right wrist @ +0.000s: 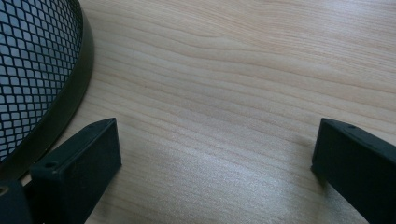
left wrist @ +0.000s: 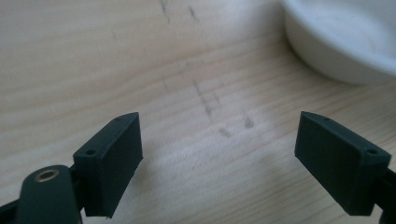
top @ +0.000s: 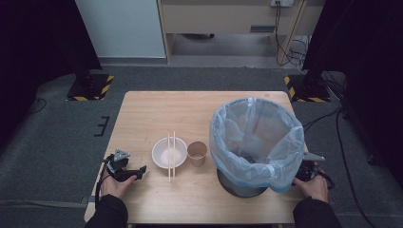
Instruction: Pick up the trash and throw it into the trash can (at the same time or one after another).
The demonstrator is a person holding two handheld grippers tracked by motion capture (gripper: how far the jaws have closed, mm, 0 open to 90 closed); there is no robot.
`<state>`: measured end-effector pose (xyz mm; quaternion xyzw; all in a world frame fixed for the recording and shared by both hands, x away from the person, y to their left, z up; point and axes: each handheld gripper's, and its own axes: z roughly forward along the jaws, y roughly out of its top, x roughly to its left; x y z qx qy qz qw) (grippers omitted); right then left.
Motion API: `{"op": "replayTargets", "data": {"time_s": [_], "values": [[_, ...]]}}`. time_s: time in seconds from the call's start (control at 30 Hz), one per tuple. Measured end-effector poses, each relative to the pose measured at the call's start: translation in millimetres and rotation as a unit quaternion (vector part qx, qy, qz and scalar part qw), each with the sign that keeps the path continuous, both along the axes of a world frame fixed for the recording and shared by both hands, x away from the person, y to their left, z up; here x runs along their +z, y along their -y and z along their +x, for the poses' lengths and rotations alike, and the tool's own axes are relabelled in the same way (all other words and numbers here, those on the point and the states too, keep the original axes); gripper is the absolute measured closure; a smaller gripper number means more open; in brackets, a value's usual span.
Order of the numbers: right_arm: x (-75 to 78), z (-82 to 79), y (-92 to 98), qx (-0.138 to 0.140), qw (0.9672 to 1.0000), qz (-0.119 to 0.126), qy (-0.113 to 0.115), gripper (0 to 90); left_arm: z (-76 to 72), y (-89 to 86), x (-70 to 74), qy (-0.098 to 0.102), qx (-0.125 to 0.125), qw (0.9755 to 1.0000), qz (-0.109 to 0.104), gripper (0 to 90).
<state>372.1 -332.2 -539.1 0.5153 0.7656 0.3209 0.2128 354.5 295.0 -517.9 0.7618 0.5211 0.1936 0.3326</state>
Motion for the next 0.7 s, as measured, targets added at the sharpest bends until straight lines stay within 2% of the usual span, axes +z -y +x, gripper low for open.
{"op": "replayTargets", "data": {"time_s": [0.13, 0.27, 0.3, 0.4, 0.47, 0.5, 0.53, 0.57, 0.63, 0.67, 0.7], "values": [[0.0, 0.1, 0.5, 0.001, 1.0, 0.0, 0.001, 1.4, -1.4, 4.0, 10.6, 0.039, -0.001, 0.9992, -0.008, 14.7], [-0.1, 0.1, 0.4, 0.001, 1.0, 0.001, -0.001, 1.3, -3.1, 4.5, 22.7, 0.073, 0.006, 0.9972, -0.016, 14.5], [-0.1, 0.1, 0.4, 0.001, 1.0, 0.001, -0.001, 1.3, -3.1, 4.5, 22.7, 0.073, 0.006, 0.9972, -0.016, 14.5], [-0.1, 0.1, 0.7, 0.002, 1.0, 0.001, -0.001, 1.3, -5.6, 4.7, 31.2, 0.089, 0.016, 0.9954, -0.03, 14.6], [-0.1, 0.1, 0.9, 0.004, 1.0, 0.001, -0.001, 1.3, -7.5, 4.9, 38.6, 0.106, 0.021, 0.9935, -0.035, 14.6], [-0.1, 0.1, 0.9, 0.004, 1.0, 0.001, -0.001, 1.3, -7.5, 4.9, 38.6, 0.106, 0.021, 0.9935, -0.035, 15.3], [-0.1, 0.3, 1.5, 0.006, 1.0, 0.0, 0.0, 1.3, -8.2, 5.3, 42.5, 0.115, 0.022, 0.9922, -0.044, 16.5], [-0.1, 0.3, 1.5, 0.006, 1.0, 0.0, 0.0, 1.3, -8.2, 5.3, 42.5, 0.115, 0.022, 0.9922, -0.044, 16.8], [-0.1, 0.3, 1.5, 0.006, 1.0, 0.0, 0.0, 1.3, -8.9, 6.0, 46.9, 0.123, 0.026, 0.9907, -0.052, 17.5], [0.0, 0.3, 1.5, 0.006, 1.0, 0.0, 0.0, 1.3, -9.2, 6.9, 52.2, 0.136, 0.029, 0.9885, -0.059, 17.6], [0.0, 0.3, 1.5, 0.006, 1.0, 0.0, 0.0, 1.3, -9.8, 7.3, 55.3, 0.145, 0.032, 0.9872, -0.058, 17.6]]}}
